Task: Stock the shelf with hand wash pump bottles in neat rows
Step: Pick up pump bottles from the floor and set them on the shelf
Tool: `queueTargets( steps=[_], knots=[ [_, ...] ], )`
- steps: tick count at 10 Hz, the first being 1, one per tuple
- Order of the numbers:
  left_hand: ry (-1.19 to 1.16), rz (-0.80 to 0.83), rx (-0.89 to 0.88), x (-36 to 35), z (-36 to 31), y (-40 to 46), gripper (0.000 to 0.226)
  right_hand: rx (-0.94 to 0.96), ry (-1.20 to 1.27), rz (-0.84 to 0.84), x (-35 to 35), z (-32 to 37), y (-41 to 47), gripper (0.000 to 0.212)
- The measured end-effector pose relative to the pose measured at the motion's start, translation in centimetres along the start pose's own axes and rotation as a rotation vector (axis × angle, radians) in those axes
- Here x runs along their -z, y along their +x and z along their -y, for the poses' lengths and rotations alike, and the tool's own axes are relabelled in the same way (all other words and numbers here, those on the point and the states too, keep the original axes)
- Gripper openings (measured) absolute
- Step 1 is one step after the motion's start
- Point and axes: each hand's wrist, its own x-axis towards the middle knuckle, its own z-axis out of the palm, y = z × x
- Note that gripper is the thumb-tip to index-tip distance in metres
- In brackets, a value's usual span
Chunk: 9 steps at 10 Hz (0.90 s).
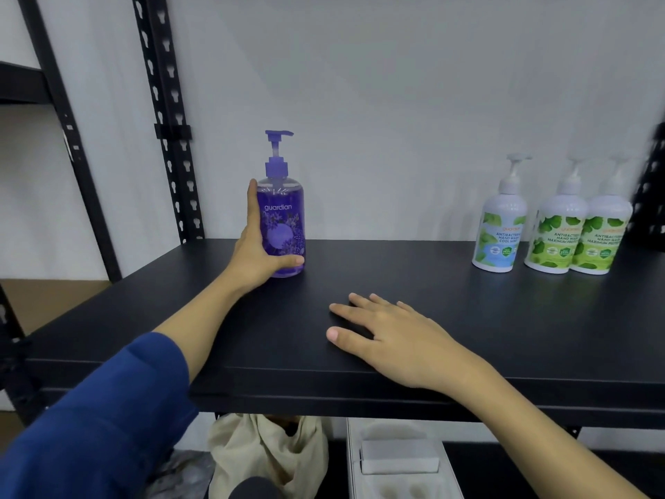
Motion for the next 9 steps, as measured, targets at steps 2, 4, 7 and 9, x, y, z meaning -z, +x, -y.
queueTargets(
  steps=[2,4,7,9],
  knots=[
    [-0.033,0.039,0.008,0.28,0.07,0.62,0.128,0.006,0.011,-0.015,-0.07,0.03,-0.08,0.057],
    [-0.065,0.094,0.036,0.62,0.52,1.12,0.131,0.0,0.017,-0.004,0.06,0.04,-0.05,0.057],
    [0.015,0.009,0.004,0.4,0.1,0.64,0.133,0.006,0.014,-0.006,0.0,0.04,-0.11,0.057],
    [0.103,-0.052,-0.037,0.25,0.2,0.43,0.131,0.002,0.016,-0.008,-0.01,0.09,-0.03,0.057]
  ],
)
